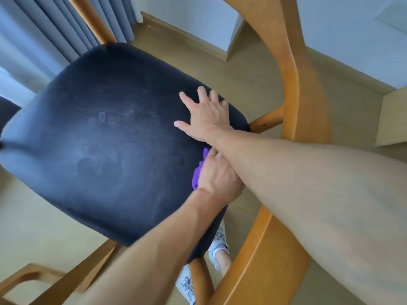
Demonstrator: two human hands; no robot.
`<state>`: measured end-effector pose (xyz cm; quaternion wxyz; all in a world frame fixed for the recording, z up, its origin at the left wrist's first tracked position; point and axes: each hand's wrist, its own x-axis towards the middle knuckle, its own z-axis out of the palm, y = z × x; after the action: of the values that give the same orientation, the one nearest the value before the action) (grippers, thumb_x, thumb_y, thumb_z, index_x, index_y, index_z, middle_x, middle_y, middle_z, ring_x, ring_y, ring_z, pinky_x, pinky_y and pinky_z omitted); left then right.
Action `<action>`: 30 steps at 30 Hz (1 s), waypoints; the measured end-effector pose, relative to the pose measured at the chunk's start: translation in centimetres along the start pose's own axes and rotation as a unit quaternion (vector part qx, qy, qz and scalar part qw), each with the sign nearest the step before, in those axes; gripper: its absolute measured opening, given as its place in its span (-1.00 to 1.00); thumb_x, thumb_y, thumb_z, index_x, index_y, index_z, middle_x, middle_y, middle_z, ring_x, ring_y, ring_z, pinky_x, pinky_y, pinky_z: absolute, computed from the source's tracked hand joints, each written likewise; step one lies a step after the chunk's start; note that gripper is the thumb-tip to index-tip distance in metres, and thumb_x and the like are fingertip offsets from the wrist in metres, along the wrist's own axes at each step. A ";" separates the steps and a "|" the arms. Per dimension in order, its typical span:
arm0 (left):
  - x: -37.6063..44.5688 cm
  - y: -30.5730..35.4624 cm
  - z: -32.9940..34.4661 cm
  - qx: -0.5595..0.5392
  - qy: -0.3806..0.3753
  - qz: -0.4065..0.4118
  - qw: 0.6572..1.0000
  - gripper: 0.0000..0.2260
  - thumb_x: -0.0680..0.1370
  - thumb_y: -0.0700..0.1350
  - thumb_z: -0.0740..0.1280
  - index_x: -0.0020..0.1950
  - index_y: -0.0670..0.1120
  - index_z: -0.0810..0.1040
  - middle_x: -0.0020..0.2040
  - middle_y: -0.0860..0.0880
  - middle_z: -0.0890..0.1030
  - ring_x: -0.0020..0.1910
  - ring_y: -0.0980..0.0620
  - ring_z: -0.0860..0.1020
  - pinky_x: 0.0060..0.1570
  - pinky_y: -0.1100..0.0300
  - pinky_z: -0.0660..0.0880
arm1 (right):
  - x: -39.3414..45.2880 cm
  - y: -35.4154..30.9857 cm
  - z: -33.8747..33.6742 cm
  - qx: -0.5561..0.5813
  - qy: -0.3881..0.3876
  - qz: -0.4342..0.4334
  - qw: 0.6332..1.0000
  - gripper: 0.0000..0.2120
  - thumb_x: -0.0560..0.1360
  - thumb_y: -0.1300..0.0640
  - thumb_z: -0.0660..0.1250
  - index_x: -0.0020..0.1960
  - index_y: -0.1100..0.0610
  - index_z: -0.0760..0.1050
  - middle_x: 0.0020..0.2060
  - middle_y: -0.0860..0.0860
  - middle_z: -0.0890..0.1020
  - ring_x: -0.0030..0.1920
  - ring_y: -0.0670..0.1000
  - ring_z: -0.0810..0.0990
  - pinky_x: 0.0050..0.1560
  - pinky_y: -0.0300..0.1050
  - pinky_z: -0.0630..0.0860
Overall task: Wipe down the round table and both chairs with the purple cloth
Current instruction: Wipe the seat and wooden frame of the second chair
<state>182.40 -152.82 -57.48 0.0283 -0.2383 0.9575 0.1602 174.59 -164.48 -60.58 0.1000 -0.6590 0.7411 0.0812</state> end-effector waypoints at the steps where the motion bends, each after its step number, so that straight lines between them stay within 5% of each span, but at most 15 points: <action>1: 0.8 0.9 0.2 0.001 -0.013 -0.004 1.000 -0.61 0.43 -0.12 0.12 0.01 -0.16 0.71 -0.05 -0.11 0.72 -0.02 -0.10 0.69 0.10 0.04 0.48 | 0.1 0.1 0.0 -0.001 -0.003 0.000 1.000 -0.26 0.48 -0.40 0.19 0.57 -0.19 0.07 0.50 0.07 0.19 0.41 0.18 0.23 0.28 0.16 0.31; 4: -0.1 2.0 1.6 0.089 -0.026 0.031 0.995 -0.79 0.48 -0.01 0.29 0.01 0.16 0.68 0.00 0.18 0.65 0.14 0.03 0.58 0.14 0.09 0.48 | 0.1 0.2 -0.2 0.001 -0.015 0.000 1.000 -0.25 0.48 -0.39 0.21 0.57 -0.20 0.06 0.52 0.07 0.16 0.45 0.19 0.20 0.34 0.17 0.30; 8: -7.2 0.5 2.8 0.036 -0.114 0.168 0.979 -0.83 0.48 -0.05 0.26 0.00 0.13 0.59 0.16 0.15 0.50 0.20 -0.12 0.40 0.07 -0.04 0.37 | -0.1 0.3 -0.5 0.019 -0.026 0.005 0.999 -0.26 0.50 -0.38 0.22 0.58 -0.21 0.05 0.53 0.06 0.14 0.47 0.19 0.17 0.36 0.17 0.27; 12: -15.0 -1.7 3.5 -0.047 -0.062 0.128 0.989 -0.75 0.45 -0.02 0.30 0.10 0.20 0.57 0.32 0.14 0.47 0.24 -0.13 0.43 0.09 -0.03 0.36 | -0.2 0.0 -0.4 0.016 -0.025 0.009 1.000 -0.26 0.50 -0.37 0.23 0.57 -0.21 0.06 0.53 0.06 0.14 0.46 0.19 0.17 0.35 0.16 0.28; 16: -17.4 -4.3 3.3 0.002 -0.017 0.149 0.989 -0.80 0.50 -0.02 0.38 0.10 0.16 0.57 0.31 0.04 0.51 0.17 -0.18 0.50 -0.01 -0.04 0.43 | -0.4 -0.1 -0.5 0.016 -0.021 0.019 0.999 -0.27 0.50 -0.36 0.23 0.57 -0.20 0.05 0.52 0.07 0.15 0.45 0.20 0.18 0.35 0.18 0.28; 18: -17.5 -7.0 2.6 0.011 0.022 0.088 0.996 -0.79 0.49 0.00 0.37 0.11 0.13 0.57 0.29 -0.01 0.52 0.12 -0.21 0.50 -0.08 -0.06 0.47 | -0.4 -0.4 -0.3 0.011 -0.023 0.019 0.999 -0.26 0.50 -0.35 0.23 0.57 -0.19 0.04 0.52 0.08 0.14 0.45 0.21 0.18 0.36 0.21 0.27; 20: -17.1 -10.3 1.2 0.005 0.074 -0.078 0.994 -0.69 0.43 0.02 0.38 0.16 0.11 0.56 0.27 -0.02 0.50 0.10 -0.22 0.46 -0.16 -0.08 0.52 | -0.4 -0.5 -0.1 0.010 -0.020 0.026 0.999 -0.26 0.50 -0.34 0.24 0.57 -0.18 0.04 0.52 0.09 0.14 0.46 0.23 0.17 0.37 0.24 0.25; 22: -16.1 -12.5 -0.2 -0.016 0.145 -0.326 0.934 -0.64 0.40 -0.01 0.41 0.19 0.09 0.54 0.24 -0.02 0.46 0.13 -0.21 0.40 -0.23 -0.09 0.54 | -0.4 -0.7 0.0 0.015 -0.020 0.031 0.999 -0.26 0.51 -0.31 0.24 0.58 -0.16 0.03 0.53 0.11 0.13 0.46 0.25 0.16 0.38 0.26 0.25; 24: -14.0 -11.3 -0.2 -0.039 0.192 -0.491 0.849 -0.66 0.40 -0.02 0.40 0.18 0.06 0.53 0.21 -0.04 0.43 0.13 -0.21 0.38 -0.22 -0.12 0.55 | -0.6 -1.1 0.2 0.015 -0.026 0.033 0.999 -0.26 0.52 -0.28 0.23 0.59 -0.14 0.01 0.54 0.13 0.11 0.47 0.27 0.14 0.38 0.26 0.24; 26: -11.3 -7.2 0.7 -0.063 0.197 -0.503 0.839 -0.68 0.37 -0.02 0.37 0.11 0.04 0.52 0.18 -0.07 0.43 0.08 -0.20 0.38 -0.24 -0.10 0.54 | -0.8 -1.6 0.5 0.016 -0.024 0.039 0.999 -0.27 0.54 -0.26 0.22 0.60 -0.13 -0.02 0.55 0.14 0.08 0.48 0.28 0.11 0.41 0.26 0.21; 30: -9.4 1.3 3.3 -0.079 0.145 -0.273 0.948 -0.66 0.34 -0.01 0.35 0.11 0.06 0.54 0.23 -0.06 0.47 0.00 -0.20 0.42 -0.28 -0.01 0.44 | -1.4 -2.4 0.8 0.046 -0.025 0.055 0.997 -0.29 0.57 -0.19 0.20 0.61 -0.11 -0.06 0.59 0.16 -0.01 0.53 0.29 0.02 0.52 0.30 0.02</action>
<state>190.10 -146.49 -59.03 -0.0868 -0.5127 0.8338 0.1855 177.21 -163.22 -60.92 0.1444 -0.6093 0.7767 0.0687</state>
